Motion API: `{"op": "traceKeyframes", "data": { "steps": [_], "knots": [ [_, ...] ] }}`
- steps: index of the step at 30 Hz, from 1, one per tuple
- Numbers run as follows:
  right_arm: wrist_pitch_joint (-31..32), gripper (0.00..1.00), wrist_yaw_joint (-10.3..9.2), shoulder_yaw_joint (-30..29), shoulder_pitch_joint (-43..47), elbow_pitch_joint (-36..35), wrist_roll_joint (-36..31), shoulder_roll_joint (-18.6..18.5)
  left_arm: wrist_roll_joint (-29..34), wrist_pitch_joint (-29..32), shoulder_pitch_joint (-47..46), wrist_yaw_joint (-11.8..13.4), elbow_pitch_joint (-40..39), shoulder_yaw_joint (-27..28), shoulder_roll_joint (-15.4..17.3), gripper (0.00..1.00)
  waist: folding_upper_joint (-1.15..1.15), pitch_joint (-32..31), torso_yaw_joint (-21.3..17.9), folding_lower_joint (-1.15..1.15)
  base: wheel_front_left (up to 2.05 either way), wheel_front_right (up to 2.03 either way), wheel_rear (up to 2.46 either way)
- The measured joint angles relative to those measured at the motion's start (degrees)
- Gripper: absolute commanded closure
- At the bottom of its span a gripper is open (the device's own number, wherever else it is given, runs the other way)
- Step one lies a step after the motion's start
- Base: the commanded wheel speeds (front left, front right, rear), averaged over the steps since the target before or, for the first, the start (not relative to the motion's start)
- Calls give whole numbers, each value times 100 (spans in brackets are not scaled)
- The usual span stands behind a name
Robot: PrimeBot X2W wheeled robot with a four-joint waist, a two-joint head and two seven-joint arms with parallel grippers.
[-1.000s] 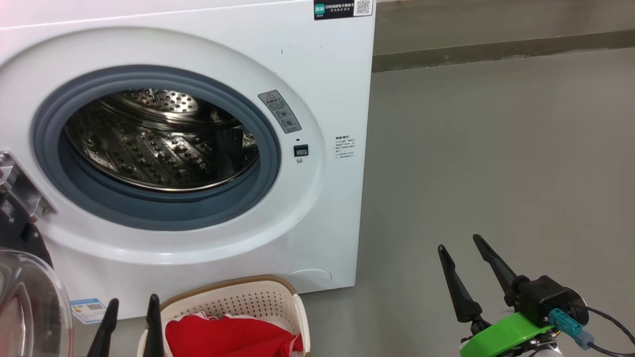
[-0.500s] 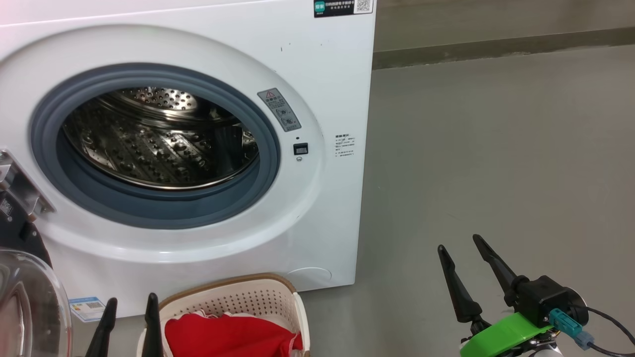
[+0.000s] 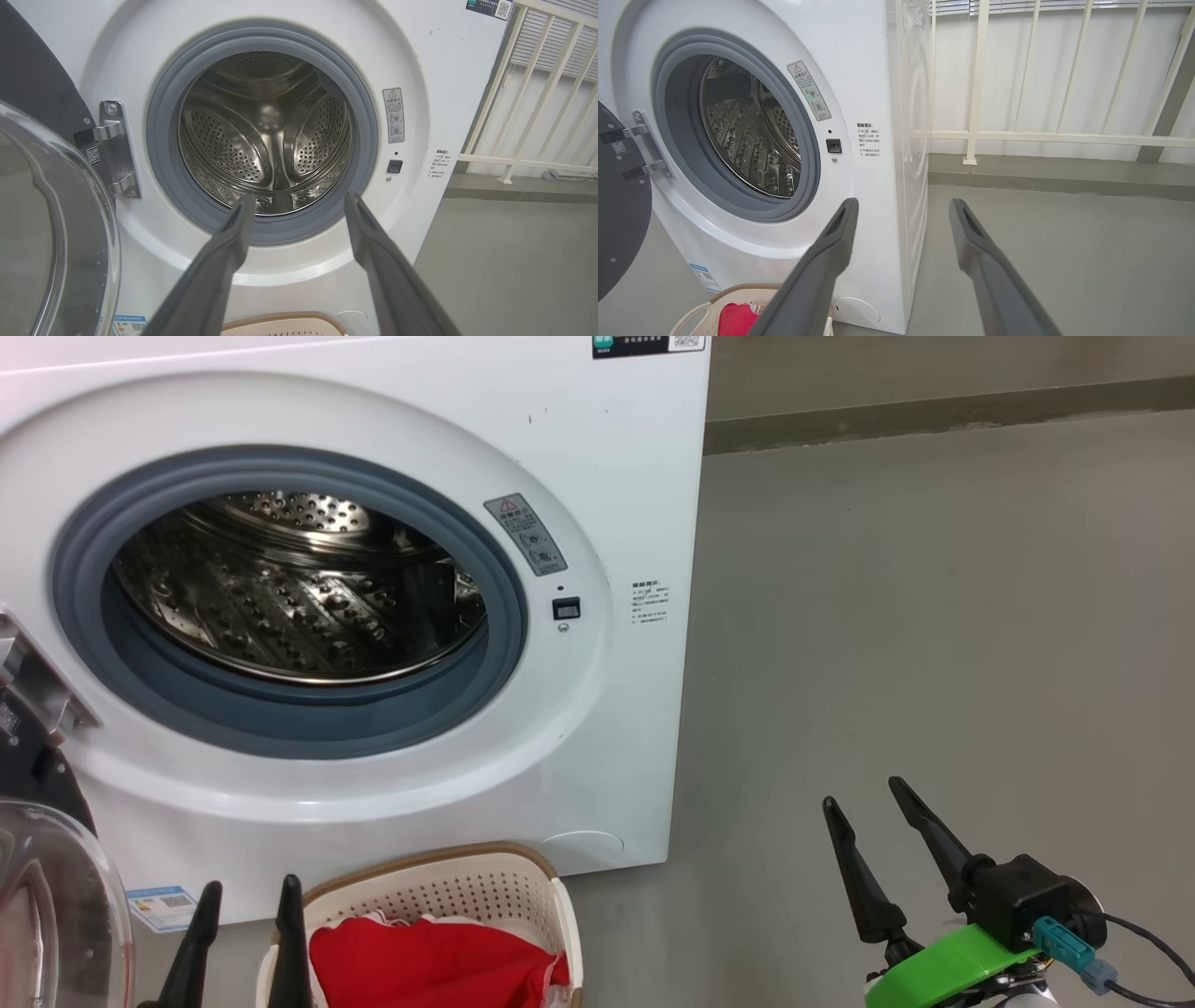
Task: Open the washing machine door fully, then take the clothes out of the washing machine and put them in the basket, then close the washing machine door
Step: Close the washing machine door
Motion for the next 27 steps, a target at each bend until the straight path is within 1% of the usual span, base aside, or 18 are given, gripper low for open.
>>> {"op": "traceKeyframes", "data": {
  "steps": [7,13,19,27],
  "knots": [
    [0,0,0,1,-1,-2,0,1,8,0,0,45,27,-27,0,0,0,16,-7,0,-110,110,0],
    [0,0,0,2,-1,-3,0,1,43,0,0,93,44,-33,0,0,0,23,-6,0,-195,195,0],
    [0,0,0,1,-1,3,0,1,40,0,0,89,36,-77,-1,0,0,19,1,0,-179,179,0],
    [0,0,0,4,-1,9,0,1,41,0,11,82,77,-114,-1,0,0,12,4,0,-84,84,0]
  ]
}}
